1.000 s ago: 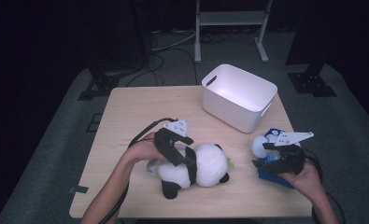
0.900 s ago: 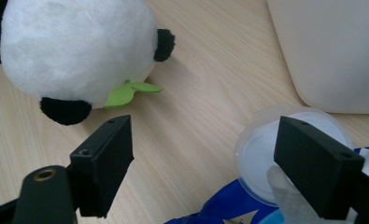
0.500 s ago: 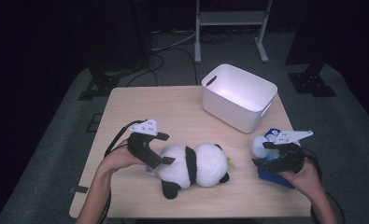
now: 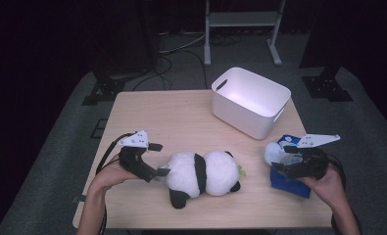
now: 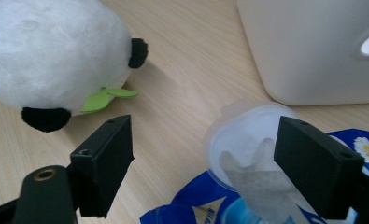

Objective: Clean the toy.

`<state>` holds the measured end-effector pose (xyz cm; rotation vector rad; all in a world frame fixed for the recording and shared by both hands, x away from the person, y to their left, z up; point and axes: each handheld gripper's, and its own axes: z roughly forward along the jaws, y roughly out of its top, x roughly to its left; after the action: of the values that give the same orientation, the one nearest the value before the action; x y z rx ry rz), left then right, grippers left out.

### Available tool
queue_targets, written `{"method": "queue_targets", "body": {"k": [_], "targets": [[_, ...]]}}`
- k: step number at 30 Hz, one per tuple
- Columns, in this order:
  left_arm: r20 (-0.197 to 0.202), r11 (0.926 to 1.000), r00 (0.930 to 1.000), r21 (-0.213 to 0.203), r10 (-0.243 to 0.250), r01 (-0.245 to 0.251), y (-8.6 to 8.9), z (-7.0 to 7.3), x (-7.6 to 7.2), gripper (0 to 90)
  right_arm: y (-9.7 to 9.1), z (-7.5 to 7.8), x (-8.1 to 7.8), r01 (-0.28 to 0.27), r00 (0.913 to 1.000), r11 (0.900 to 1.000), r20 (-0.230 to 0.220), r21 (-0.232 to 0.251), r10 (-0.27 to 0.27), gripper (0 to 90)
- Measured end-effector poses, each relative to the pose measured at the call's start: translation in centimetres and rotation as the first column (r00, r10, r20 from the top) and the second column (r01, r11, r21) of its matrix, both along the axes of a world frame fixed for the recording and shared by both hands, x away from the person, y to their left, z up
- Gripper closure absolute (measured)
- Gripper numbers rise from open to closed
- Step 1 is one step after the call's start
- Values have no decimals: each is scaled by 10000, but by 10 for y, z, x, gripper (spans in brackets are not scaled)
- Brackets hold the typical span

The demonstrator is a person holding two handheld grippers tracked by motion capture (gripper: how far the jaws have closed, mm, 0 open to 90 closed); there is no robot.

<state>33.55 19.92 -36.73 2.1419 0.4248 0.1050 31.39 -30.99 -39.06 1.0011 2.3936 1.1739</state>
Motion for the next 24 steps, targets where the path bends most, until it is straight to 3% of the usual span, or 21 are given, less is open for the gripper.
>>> {"method": "queue_targets", "body": {"k": [12,17,24], "targets": [[-167,9997,9998,196,-115,118,-1,-7,1,52,-18,3,23,489,9962,9962,-687,-716,-538,188],[-176,9995,9996,216,-226,230,-2,-7,0,52,-18,-1,33,441,9939,9957,-969,-812,-520,204],[-191,9994,9995,254,-243,247,0,-8,0,52,-12,-8,52,281,9882,9895,-1453,-1417,-489,250]]}}
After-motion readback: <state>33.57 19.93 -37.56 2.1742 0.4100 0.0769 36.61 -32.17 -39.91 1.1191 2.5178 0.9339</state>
